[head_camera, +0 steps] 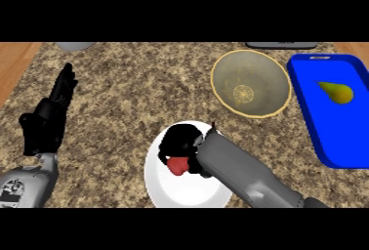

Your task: Pick the bell pepper from the plate and place it in the bowl

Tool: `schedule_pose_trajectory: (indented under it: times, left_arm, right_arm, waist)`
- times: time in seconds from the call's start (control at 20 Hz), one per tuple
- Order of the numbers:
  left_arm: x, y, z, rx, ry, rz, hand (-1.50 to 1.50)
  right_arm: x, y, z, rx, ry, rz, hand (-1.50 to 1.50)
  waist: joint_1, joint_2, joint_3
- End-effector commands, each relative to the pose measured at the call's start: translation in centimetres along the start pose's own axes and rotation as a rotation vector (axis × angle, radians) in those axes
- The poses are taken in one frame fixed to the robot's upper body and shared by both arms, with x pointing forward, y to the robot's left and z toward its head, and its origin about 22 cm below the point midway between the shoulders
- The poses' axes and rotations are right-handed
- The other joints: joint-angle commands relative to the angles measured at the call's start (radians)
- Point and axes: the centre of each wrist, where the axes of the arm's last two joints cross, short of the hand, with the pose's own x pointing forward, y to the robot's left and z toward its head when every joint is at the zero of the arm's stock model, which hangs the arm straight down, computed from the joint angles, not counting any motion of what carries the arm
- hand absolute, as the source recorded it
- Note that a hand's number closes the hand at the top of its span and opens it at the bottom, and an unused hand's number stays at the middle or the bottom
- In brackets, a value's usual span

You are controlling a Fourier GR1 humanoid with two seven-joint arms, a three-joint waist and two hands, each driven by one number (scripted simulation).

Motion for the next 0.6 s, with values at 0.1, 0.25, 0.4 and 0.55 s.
schedule_pose_trajectory:
  times: [0.1, 0.25, 0.4, 0.55]
  left_arm:
    - [-0.3, 0.1, -1.2, -0.019, -0.017, 0.001, 0.0]
    - [0.1, 1.0, -0.8, 0.0, 0.007, 0.018, 0.0]
    - [0.6, -0.8, -0.3, -0.008, -0.004, -0.004, 0.0]
    - [0.5, -0.3, -1.4, -0.002, 0.005, 0.004, 0.0]
  right_arm:
    - [-0.3, 0.1, -0.3, -0.033, -0.024, 0.019, 1.5]
    - [-0.5, 1.4, -0.3, -0.048, -0.046, 0.002, 1.5]
    - [-1.2, 1.6, -0.1, -0.067, -0.092, -0.002, 1.5]
    - [1.8, 1.5, -0.3, -0.128, -0.034, -0.086, 1.5]
  waist:
    - [0.013, 0.005, -0.001]
    - [0.002, 0.003, -0.001]
    - [-0.001, 0.002, -0.001]
    - [-0.005, 0.002, -0.001]
